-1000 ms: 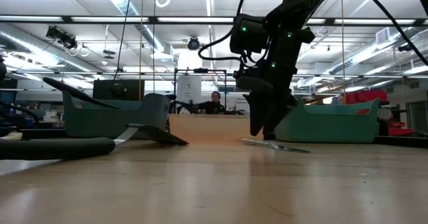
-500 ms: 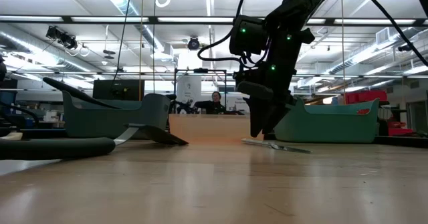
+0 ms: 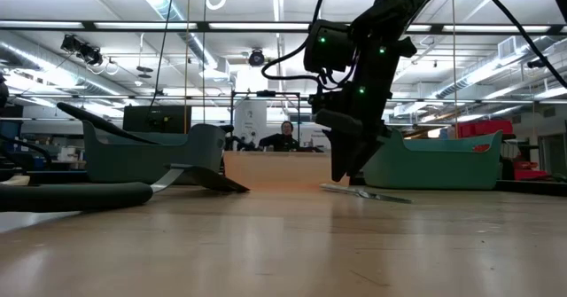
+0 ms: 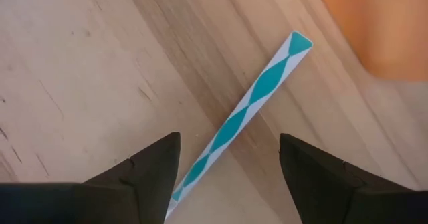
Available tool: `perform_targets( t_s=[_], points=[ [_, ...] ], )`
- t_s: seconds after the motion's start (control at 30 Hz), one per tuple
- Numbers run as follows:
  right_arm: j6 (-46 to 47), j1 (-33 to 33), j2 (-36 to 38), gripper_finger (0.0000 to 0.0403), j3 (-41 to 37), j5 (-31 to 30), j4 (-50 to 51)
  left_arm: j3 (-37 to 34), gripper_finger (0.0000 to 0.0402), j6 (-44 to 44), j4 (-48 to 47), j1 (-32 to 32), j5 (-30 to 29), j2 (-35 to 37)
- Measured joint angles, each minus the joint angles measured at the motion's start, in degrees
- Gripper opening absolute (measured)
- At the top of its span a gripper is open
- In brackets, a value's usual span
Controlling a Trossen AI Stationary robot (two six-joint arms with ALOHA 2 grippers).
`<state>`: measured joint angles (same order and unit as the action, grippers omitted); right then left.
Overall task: Pick & Place Kitchen Items
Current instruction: Put the white knife into the orange bin
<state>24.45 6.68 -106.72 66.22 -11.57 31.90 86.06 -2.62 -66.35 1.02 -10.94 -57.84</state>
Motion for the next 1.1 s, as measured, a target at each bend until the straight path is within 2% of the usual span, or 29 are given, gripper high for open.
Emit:
perform_targets(
  t_s=[0.23,0.53,1.1],
  points=[
    [0.7,-0.2,-2.8,0.026,0.0,2.0,-0.1,0.0,0.0003,-0.1,-0.1,0.0,0.0,0.0],
    [0.6,-1.0,-3.3,0.0254,0.2,1.0,0.6,0.0,0.0003,-0.1,-0.2,0.0,0.0,0.0],
    [0.6,-1.0,-3.5,0.013,0.1,2.5,0.0,0.0,0.0003,-1.2,-0.2,0.0,0.0,0.0]
  ],
)
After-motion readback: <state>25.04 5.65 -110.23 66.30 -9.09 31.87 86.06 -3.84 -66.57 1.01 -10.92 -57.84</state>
